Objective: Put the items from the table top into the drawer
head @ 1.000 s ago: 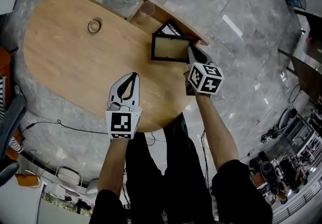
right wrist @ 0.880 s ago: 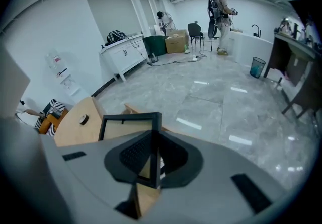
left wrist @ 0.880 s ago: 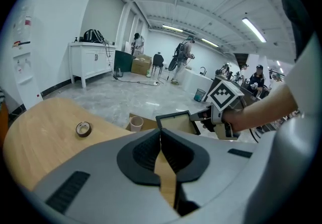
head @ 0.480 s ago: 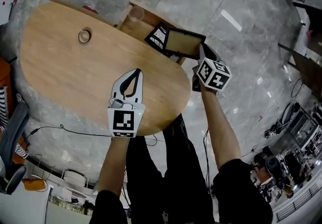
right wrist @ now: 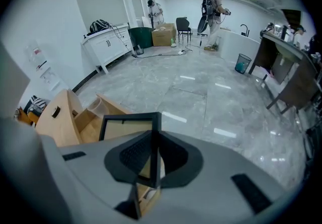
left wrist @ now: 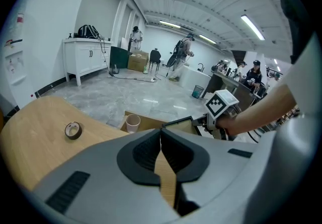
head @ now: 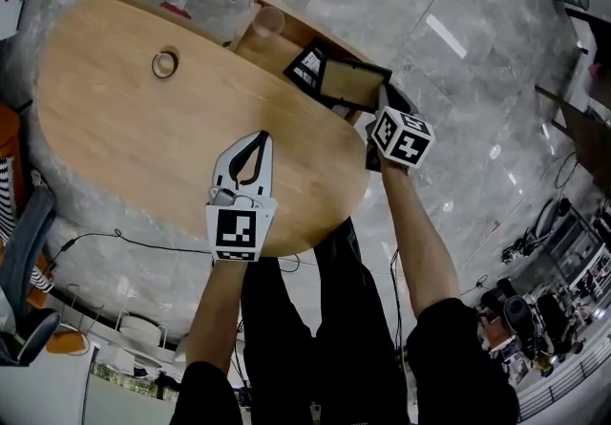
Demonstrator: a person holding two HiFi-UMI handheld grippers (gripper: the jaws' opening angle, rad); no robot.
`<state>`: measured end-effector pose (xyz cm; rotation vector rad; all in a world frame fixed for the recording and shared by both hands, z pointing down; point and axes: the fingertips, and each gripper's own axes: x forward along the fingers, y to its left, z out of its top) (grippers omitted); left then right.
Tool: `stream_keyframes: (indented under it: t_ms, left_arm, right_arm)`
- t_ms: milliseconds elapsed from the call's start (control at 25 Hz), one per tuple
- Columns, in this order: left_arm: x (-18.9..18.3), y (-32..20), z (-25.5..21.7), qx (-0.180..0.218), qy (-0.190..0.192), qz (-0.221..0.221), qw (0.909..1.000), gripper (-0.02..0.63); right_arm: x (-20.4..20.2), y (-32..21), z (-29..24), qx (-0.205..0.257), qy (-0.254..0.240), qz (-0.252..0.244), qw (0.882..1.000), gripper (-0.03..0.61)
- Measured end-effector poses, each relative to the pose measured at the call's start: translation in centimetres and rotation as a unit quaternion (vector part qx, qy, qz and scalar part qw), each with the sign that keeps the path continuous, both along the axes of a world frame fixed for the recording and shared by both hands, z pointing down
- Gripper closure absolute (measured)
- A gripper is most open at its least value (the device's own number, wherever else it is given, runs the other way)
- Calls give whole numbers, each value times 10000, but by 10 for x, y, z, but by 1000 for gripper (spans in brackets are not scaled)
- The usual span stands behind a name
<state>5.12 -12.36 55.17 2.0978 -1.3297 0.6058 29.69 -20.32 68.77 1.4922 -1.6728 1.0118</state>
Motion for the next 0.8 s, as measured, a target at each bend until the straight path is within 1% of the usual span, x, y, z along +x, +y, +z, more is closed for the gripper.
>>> stream_keyframes:
  t_ms: [240,440,800]
  left_arm:
    - [-19,5,7,-64,-30,-148,9999,598]
    - [-30,11,14,-110,-25,-230,9997,598]
    - [-47,22,18,-169,-62,-367,9992,598]
  right_arm:
    - [-26,-1,15,-171,4,-333,9993,525]
    - [-39,-2,24,-281,100,-587,9978,525]
    - [-62,1,36,-512,14,-774,9957,522]
